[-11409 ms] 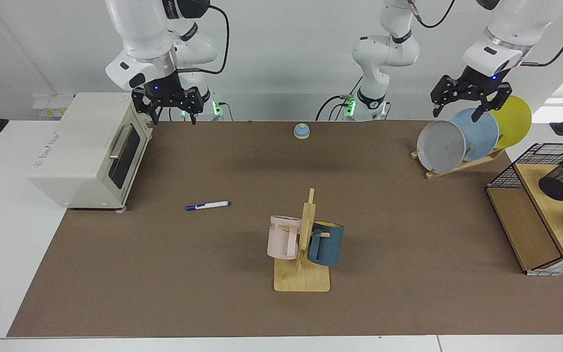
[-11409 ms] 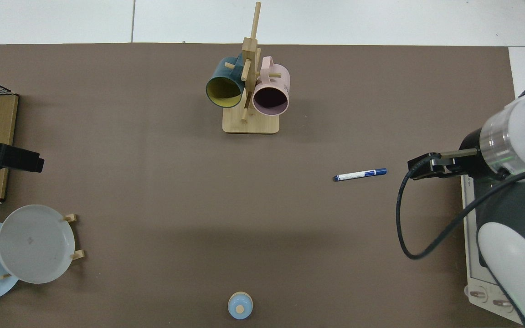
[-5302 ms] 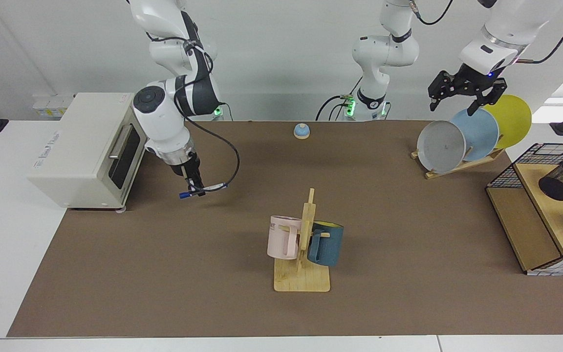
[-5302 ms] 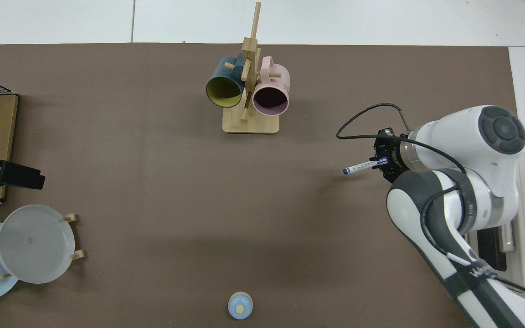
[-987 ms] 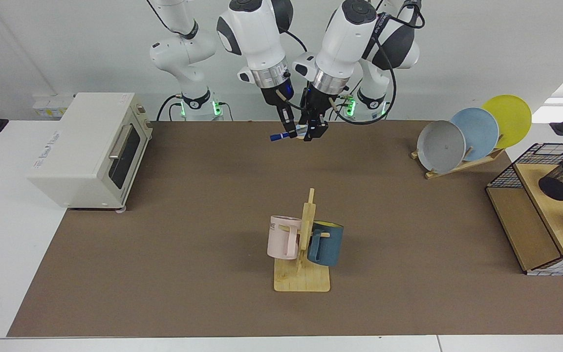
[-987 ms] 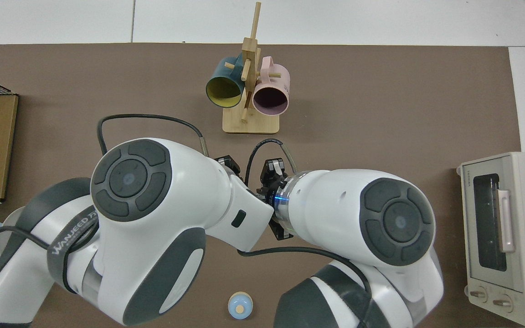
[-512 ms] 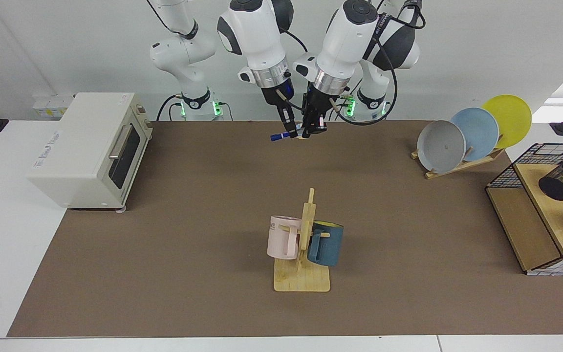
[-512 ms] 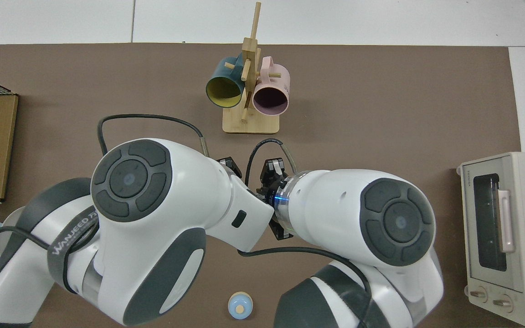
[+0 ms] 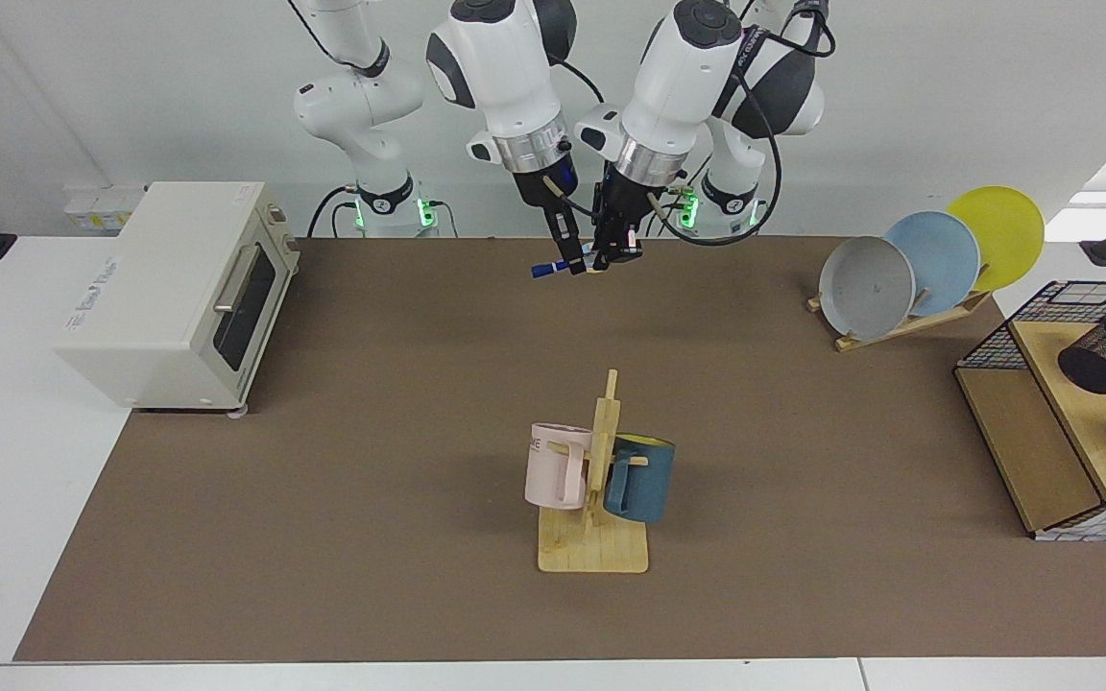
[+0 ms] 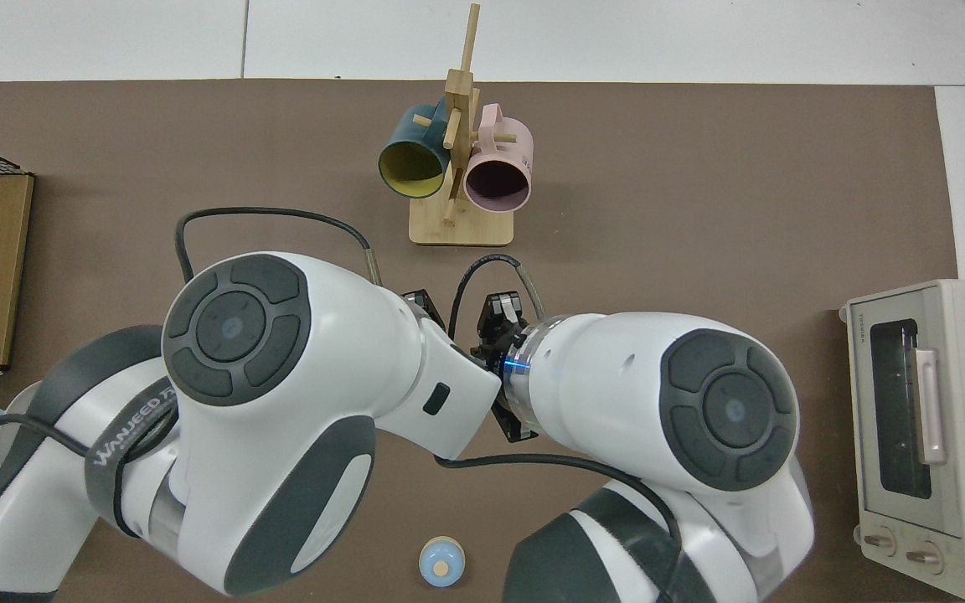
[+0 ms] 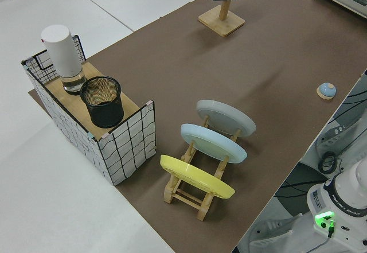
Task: Put markers into pen holder
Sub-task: 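Close the left gripper on the marker held by the right gripper, then carry the marker with the left gripper while the right gripper withdraws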
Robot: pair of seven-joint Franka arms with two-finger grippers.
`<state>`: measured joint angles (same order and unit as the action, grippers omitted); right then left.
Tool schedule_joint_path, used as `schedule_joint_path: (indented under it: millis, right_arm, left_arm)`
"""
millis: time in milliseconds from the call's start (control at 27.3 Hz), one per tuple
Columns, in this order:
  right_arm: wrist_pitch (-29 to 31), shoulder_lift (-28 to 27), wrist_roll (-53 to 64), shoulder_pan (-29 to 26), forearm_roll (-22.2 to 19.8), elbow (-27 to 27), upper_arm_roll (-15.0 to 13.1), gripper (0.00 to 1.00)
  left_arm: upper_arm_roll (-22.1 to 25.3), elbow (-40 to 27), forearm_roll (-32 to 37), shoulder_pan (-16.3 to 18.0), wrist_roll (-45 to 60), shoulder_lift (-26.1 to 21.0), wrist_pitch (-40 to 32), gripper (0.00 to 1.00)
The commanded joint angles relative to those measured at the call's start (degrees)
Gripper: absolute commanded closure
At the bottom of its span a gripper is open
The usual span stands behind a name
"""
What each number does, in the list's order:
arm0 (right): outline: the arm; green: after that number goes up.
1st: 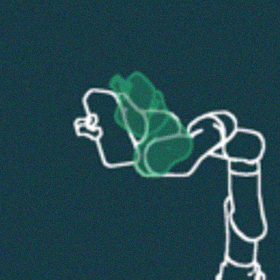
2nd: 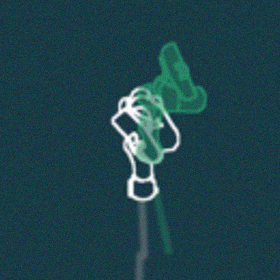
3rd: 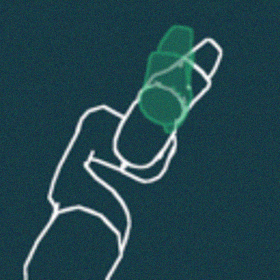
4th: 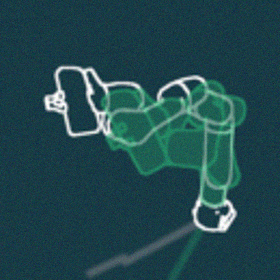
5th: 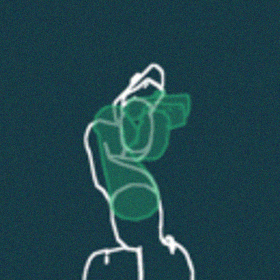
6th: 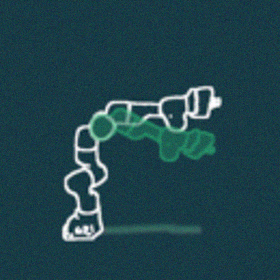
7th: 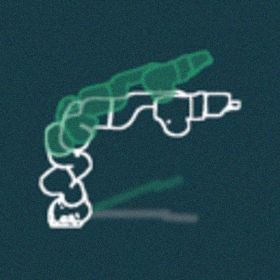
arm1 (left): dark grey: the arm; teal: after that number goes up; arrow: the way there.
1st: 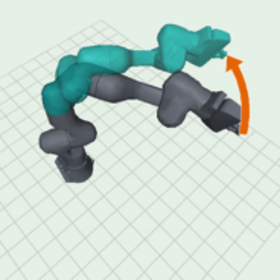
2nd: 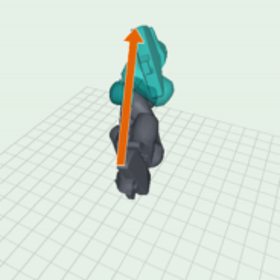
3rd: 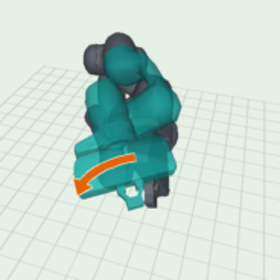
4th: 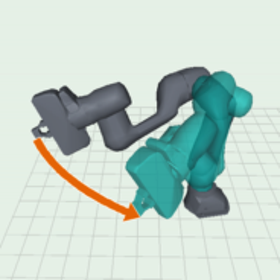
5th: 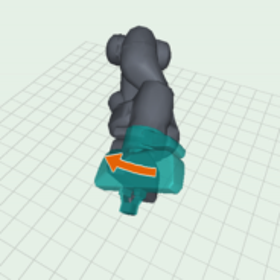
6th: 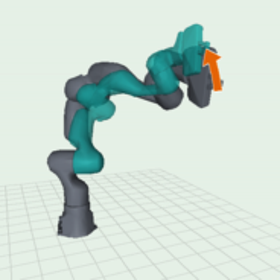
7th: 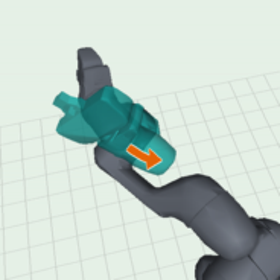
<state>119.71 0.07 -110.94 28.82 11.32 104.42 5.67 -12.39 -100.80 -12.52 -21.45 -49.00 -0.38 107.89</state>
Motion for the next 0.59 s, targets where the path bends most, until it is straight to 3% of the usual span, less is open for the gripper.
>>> schedule_joint_path:
  millis: [0, 256, 402, 548]
  right_arm:
    - [0.71, 0.19, 2.4, -0.96, 1.25, 0.26, 0.48, 0.0]
    - [-1.57, 0.8, 7.83, -1.22, 0.64, 0.35, 0.22, 0.0]
    - [-5.26, 1.68, 16.87, -2.79, 0.2, 0.35, -0.14, 0.0]
    - [-9.3, 3.17, 28.9, -7.01, 0.2, 0.17, -0.14, 0.0]
  left_arm:
    - [0.35, -1.33, -0.67, -0.17, 2.15, 1.0, 1.0, 1.0]
    - [0.88, -1.41, -0.49, 0.18, 3.65, 1.0, 1.36, 1.0]
    - [1.32, -1.41, 0.04, 0.71, 3.74, 0.91, 1.27, 1.0]
    - [1.41, -1.41, 0.13, 3.34, 3.65, 0.82, 1.0, 1.0]
